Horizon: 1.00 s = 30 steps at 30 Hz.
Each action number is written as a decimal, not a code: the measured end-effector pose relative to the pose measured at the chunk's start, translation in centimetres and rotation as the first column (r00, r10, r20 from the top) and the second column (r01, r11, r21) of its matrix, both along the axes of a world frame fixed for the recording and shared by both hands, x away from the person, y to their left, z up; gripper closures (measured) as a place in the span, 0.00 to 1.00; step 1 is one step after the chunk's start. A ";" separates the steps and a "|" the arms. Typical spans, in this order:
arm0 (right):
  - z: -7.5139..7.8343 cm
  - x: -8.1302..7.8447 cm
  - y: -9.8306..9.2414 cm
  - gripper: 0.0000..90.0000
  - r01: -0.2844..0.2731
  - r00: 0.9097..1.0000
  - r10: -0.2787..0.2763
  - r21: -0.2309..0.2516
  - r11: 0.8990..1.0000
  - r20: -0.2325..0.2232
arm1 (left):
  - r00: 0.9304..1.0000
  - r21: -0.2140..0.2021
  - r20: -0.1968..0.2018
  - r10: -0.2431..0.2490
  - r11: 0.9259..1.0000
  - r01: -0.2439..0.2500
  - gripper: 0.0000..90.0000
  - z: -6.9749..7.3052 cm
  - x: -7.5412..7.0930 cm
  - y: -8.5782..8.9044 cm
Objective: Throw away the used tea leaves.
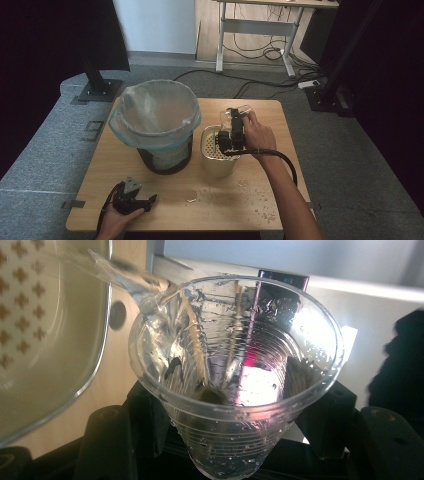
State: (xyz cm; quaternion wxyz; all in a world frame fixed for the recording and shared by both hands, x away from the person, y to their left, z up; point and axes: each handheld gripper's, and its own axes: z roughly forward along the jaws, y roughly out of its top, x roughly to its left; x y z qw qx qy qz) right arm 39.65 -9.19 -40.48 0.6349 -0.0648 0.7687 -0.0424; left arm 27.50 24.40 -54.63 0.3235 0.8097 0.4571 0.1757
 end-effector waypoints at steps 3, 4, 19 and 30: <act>-0.7 0.0 0.2 0.43 -0.006 0.999 0.008 -0.075 0.997 0.034 | 1.000 0.000 0.000 0.000 1.000 0.000 0.16 0.0 0.0 0.0; -0.8 -0.1 0.3 0.43 -0.006 0.999 0.011 -0.097 0.995 0.047 | 1.000 0.000 0.000 0.000 1.000 0.000 0.16 0.0 0.0 0.0; -3.1 -0.5 1.6 0.45 -0.048 0.977 0.143 -0.499 0.865 0.155 | 1.000 0.001 -0.001 -0.001 1.000 0.001 0.16 0.0 0.0 0.0; -3.0 -0.1 2.1 0.46 -0.026 0.966 0.160 -0.539 0.842 0.204 | 1.000 0.001 -0.001 -0.002 1.000 0.002 0.16 0.0 0.0 0.0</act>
